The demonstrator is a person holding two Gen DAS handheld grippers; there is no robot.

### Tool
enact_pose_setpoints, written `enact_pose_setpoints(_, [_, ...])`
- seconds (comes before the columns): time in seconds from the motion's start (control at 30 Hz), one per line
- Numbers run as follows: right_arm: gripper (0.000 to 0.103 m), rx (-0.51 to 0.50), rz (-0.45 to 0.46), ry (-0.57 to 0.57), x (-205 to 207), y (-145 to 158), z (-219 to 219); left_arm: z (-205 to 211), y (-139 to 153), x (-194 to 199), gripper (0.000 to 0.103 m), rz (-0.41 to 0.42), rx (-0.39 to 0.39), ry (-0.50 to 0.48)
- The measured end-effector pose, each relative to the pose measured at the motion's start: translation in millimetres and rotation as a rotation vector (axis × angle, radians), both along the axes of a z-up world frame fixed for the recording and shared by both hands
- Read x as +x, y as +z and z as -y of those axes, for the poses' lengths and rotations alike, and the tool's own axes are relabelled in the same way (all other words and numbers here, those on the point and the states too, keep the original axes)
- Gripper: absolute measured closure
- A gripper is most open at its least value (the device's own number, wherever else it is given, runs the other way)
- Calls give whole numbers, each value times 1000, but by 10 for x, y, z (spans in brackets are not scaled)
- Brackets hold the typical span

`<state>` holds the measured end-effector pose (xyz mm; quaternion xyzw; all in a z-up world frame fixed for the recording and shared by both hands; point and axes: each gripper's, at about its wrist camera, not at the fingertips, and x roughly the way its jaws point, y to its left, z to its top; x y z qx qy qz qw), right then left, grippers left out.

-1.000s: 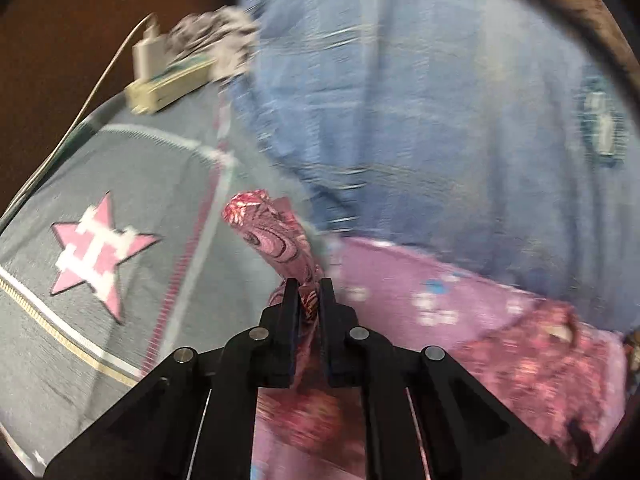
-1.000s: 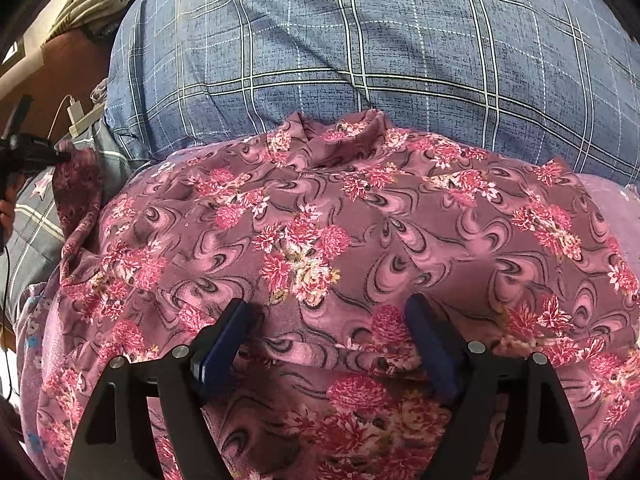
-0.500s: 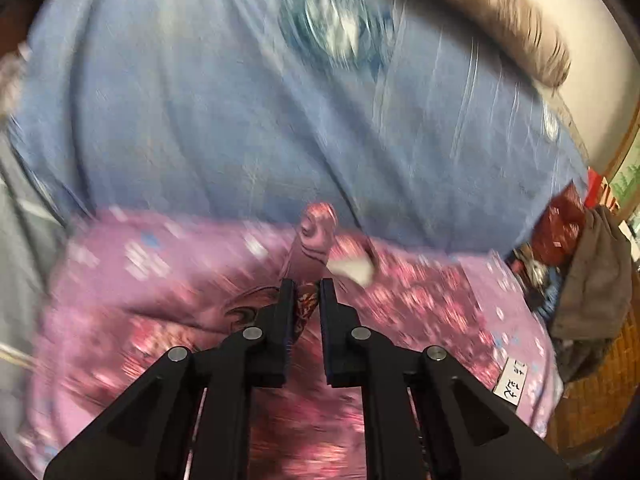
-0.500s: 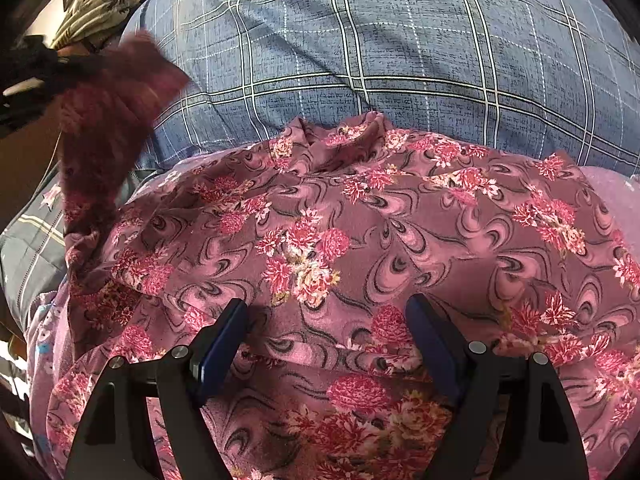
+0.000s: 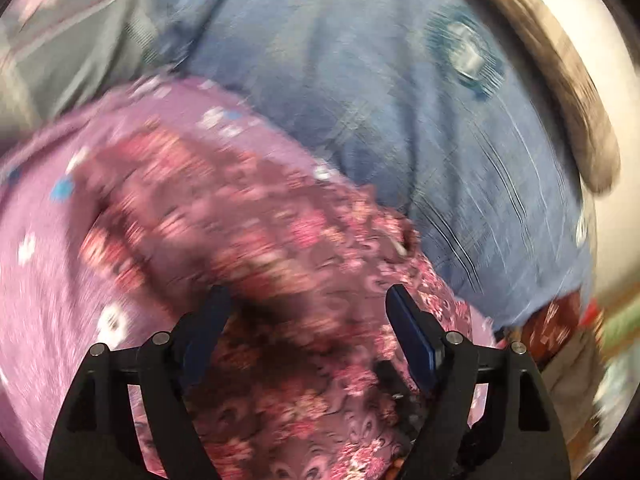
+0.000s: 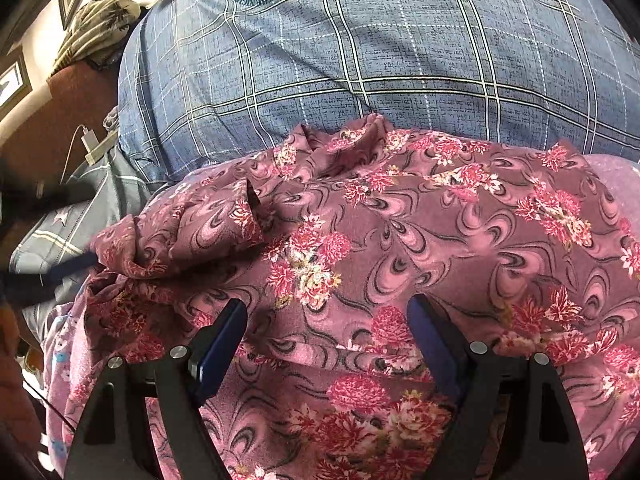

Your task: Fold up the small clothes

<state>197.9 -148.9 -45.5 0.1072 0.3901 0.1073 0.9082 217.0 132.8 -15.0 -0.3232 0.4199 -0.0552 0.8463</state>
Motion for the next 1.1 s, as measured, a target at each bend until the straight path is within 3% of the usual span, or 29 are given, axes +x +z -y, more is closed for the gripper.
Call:
enact_pose_setpoints(0.13, [18, 44, -19, -13, 55, 74, 41, -141, -206, 46, 24, -55, -13, 14])
enact_pose_setpoints(0.23, [18, 159, -18, -17, 215, 127, 87, -153, -205, 54, 24, -55, -36, 9])
enact_pose_setpoints(0.4, [18, 177, -8, 109, 541, 108, -88, -197, -148, -13, 24, -42, -44, -9])
enact_pose_setpoints(0.47, [25, 186, 4, 185, 615, 100, -186, -207, -142, -11, 24, -43, -62, -12])
enact_pose_setpoints(0.5, [56, 201, -2, 239, 646, 102, -240, -209, -135, -13, 24, -42, -67, -14])
enact_pose_setpoints(0.53, [102, 212, -20, 294, 668, 113, -293, -204, -128, -10, 24, -42, -67, -14])
enact_pose_setpoints(0.57, [100, 198, -38, 317, 681, 143, -340, -196, -125, -4, 24, -41, -63, -16])
enact_pose_setpoints(0.67, [100, 244, 40, 282, 565, 417, -184, -139, -112, 0, 24, -40, -53, -34])
enact_pose_setpoints(0.77, [100, 429, 120, 72, 421, 699, 473, -61, -89, -15, 24, -34, -27, -60])
enact_pose_setpoints(0.83, [100, 509, 117, -98, 345, 702, 909, -2, -85, -20, 23, -37, -5, -79])
enact_pose_setpoints(0.93, [98, 463, 19, -344, 229, 531, 1426, 48, -127, 3, 23, -61, 9, -96])
enact_pose_setpoints(1.0, [95, 491, -25, -380, 118, 431, 1585, 46, -167, 19, 23, -80, 7, -98])
enact_pose_setpoints(1.1, [90, 472, -1, -377, -145, 428, 1652, -6, -181, 24, 23, -83, -9, -85])
